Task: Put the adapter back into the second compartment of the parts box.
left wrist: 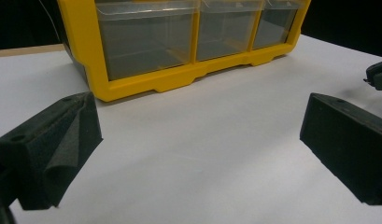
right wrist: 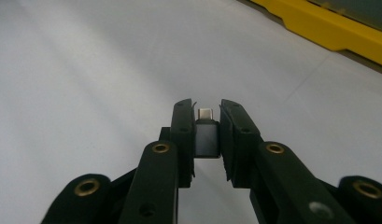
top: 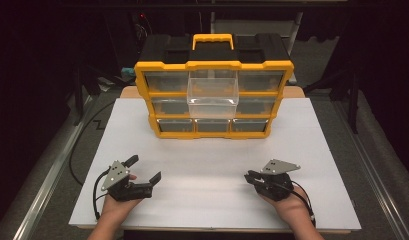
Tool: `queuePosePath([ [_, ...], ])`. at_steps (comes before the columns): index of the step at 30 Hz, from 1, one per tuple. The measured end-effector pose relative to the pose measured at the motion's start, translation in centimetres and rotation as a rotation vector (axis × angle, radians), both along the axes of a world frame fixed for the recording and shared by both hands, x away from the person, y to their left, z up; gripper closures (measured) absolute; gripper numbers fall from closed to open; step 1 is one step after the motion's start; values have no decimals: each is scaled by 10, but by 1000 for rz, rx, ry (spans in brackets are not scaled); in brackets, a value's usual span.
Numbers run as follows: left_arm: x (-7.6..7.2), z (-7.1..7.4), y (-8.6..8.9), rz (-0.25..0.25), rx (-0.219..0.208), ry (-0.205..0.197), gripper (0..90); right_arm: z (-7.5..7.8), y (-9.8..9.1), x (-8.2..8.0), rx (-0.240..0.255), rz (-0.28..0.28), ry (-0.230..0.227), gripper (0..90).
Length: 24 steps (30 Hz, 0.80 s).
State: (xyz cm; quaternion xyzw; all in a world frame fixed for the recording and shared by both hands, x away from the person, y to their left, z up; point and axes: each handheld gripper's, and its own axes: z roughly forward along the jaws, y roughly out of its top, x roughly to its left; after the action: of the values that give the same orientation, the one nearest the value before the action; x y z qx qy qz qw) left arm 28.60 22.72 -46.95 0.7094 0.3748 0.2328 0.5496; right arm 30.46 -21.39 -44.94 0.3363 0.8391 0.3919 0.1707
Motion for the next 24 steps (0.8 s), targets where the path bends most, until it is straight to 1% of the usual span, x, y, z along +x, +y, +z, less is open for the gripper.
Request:
queuePosePath([
  [5, 0, 0, 0, -1, 0, 0, 2, 1, -1, 0, 2, -2, -13, 776],
  [10, 0, 0, 0, -2, 1, 0, 2, 2, -3, 3, 16, -10, -7, 776],
  [12, 0, 0, 0, 0, -2, 1, 2, 4, -3, 5, 12, -9, -5, 776],
  [14, 0, 0, 0, -4, -1, 4, 2, 7, -2, 8, 19, -1, 6, 776],
  [15, 0, 0, 0, -4, 1, 1, 2, 9, -2, 10, 13, 2, 9, 776],
  [17, 0, 0, 0, -2, -1, -2, 2, 14, -1, 12, -20, 10, 15, 775],
  [19, 0, 0, 0, 1, -2, -3, 2, 19, -1, 15, -31, 21, 31, 776],
  [21, 0, 0, 0, -3, -1, -1, 2, 23, 0, 19, -62, 37, 44, 776],
  [24, -1, 0, -1, -8, -5, -2, 2, 28, 2, 25, -88, 49, 82, 775],
])
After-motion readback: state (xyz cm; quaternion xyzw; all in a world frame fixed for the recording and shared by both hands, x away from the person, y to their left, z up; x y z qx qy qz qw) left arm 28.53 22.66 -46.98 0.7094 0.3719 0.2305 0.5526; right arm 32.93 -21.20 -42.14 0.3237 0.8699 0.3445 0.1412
